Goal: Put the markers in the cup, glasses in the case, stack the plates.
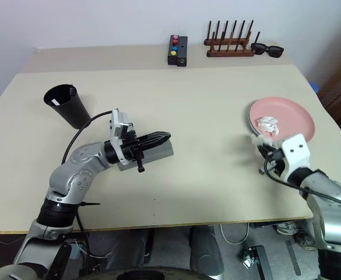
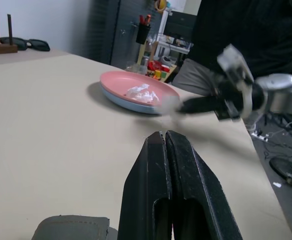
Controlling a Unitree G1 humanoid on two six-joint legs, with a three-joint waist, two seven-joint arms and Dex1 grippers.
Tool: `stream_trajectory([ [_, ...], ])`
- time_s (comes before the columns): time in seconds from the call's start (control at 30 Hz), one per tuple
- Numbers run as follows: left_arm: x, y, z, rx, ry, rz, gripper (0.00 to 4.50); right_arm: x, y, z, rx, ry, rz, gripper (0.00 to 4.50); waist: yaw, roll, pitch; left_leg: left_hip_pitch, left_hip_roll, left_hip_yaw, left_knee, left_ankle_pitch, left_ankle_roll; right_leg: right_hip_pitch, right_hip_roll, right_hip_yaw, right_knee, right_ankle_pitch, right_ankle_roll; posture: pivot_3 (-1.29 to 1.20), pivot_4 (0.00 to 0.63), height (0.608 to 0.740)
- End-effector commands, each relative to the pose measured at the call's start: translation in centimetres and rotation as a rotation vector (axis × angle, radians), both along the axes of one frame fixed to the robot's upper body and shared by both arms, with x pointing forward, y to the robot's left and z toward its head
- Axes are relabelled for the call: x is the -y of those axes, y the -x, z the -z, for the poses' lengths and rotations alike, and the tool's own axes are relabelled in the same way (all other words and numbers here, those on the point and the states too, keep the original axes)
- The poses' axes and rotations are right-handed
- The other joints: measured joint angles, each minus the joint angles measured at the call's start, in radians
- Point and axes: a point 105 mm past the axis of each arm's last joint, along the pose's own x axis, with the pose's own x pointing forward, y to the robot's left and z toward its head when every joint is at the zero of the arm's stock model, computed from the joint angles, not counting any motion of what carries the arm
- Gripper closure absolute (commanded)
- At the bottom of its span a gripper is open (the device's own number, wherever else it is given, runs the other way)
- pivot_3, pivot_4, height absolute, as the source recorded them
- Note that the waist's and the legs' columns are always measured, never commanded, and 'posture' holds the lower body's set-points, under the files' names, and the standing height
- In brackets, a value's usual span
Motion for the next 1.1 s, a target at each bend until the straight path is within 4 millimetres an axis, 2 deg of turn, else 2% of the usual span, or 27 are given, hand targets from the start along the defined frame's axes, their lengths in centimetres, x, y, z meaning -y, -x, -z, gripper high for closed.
stream_trajectory([
  [0.03, -0.3, 0.2, -1.0, 0.059, 0.006, -0.016, 4.50, 2.6, -1.1, -1.6, 0.069, 0.093, 0.138, 4.42, 0.004, 0.000, 0.000, 0.000, 0.000, 0.000, 0.000, 0.000, 0.000, 0.000, 0.000, 0.000, 0.000, 0.000, 0.000, 0.00, 0.150, 0.739],
  [0.13, -0.5, 0.1, -1.0, 0.060, 0.003, -0.027, 4.50, 4.7, -2.4, -2.4, 0.108, 0.096, 0.259, 4.42, 0.005, 0.000, 0.000, -0.001, -0.001, 0.000, 0.000, 0.000, 0.000, 0.000, 0.000, 0.000, -0.001, 0.002, -0.003, 0.00, 0.150, 0.739],
  [0.2, -0.6, 0.0, -1.0, 0.061, 0.002, -0.034, 4.50, 5.6, -3.0, -2.2, 0.098, 0.099, 0.306, 4.42, 0.003, 0.000, 0.000, -0.001, -0.001, 0.000, -0.001, 0.000, 0.000, 0.000, -0.001, 0.000, -0.001, 0.002, -0.003, 0.00, 0.150, 0.739],
  [0.23, -0.6, 0.0, -1.0, 0.061, 0.001, -0.036, 4.50, 5.8, -3.2, -2.0, 0.095, 0.093, 0.319, 4.19, 0.002, 0.000, 0.000, -0.001, -0.001, 0.000, -0.001, 0.000, 0.000, 0.000, -0.001, 0.000, -0.001, 0.002, -0.003, 0.00, 0.150, 0.739],
  [0.33, -0.8, -0.1, -1.0, 0.065, 0.000, -0.052, 4.50, 5.9, -3.6, -2.1, 0.113, 0.083, 0.329, 3.20, 0.001, 0.000, 0.000, -0.001, -0.001, 0.000, -0.001, 0.000, 0.000, 0.000, 0.000, 0.000, -0.001, 0.002, -0.003, 0.00, 0.150, 0.739],
  [0.4, -1.2, -0.4, -1.1, 0.073, -0.002, -0.080, 4.50, 5.7, -3.9, -2.9, 0.159, 0.087, 0.329, 2.05, -0.002, 0.000, 0.000, -0.001, -0.001, 0.000, -0.001, 0.000, 0.000, 0.000, 0.000, 0.000, -0.001, 0.002, -0.003, 0.00, 0.150, 0.739],
  [0.5, -2.2, -1.0, -1.0, 0.084, -0.011, -0.144, 4.50, 5.0, -4.2, -3.9, 0.213, 0.083, 0.300, 0.56, -0.003, 0.000, 0.000, 0.000, -0.001, 0.000, -0.001, 0.000, 0.000, 0.000, 0.000, 0.000, 0.000, 0.002, -0.003, 0.00, 0.150, 0.739],
  [0.63, -6.5, -1.9, -0.8, 0.093, -0.058, -0.332, 4.50, 0.7, -4.6, -4.8, 0.254, -0.020, 0.070, 0.56, -0.009, 0.000, 0.000, 0.000, 0.000, 0.000, -0.001, 0.000, 0.000, 0.000, 0.000, 0.000, 0.000, 0.002, -0.003, 0.00, 0.150, 0.739],
  [0.77, -10.1, -1.3, 0.3, 0.100, -0.129, -0.473, 4.50, -3.4, -4.5, -3.5, 0.185, -0.056, -0.156, 0.56, -0.007, 0.001, 0.000, 0.001, 0.000, 0.000, -0.003, 0.000, 0.000, -0.001, 0.000, 0.000, 0.000, 0.002, -0.003, 0.00, 0.150, 0.739],
  [0.83, -12.7, -0.9, 1.1, 0.097, -0.176, -0.575, 4.50, -5.2, -4.4, -3.0, 0.147, -0.080, -0.256, 0.56, -0.004, 0.001, 0.001, 0.000, 0.000, 0.000, -0.002, 0.000, 0.000, -0.001, 0.000, 0.000, 0.000, 0.002, -0.003, 0.00, 0.150, 0.739],
  [0.93, -15.6, 0.2, 1.5, 0.092, -0.191, -0.685, 4.50, -6.8, -4.5, -2.4, 0.106, -0.090, -0.356, 0.56, -0.001, 0.001, 0.001, 0.000, 0.000, -0.001, -0.002, 0.000, 0.000, -0.001, 0.000, 0.000, 0.000, 0.002, -0.003, 0.00, 0.150, 0.739],
  [1.1, -18.8, 2.1, 2.4, 0.073, -0.241, -0.801, 4.50, -7.5, -5.2, -1.9, 0.071, -0.087, -0.415, 0.56, 0.001, 0.001, 0.001, 0.000, 0.000, -0.001, -0.002, 0.000, 0.000, -0.001, 0.000, 0.000, 0.000, 0.001, -0.003, 0.00, 0.150, 0.739],
])
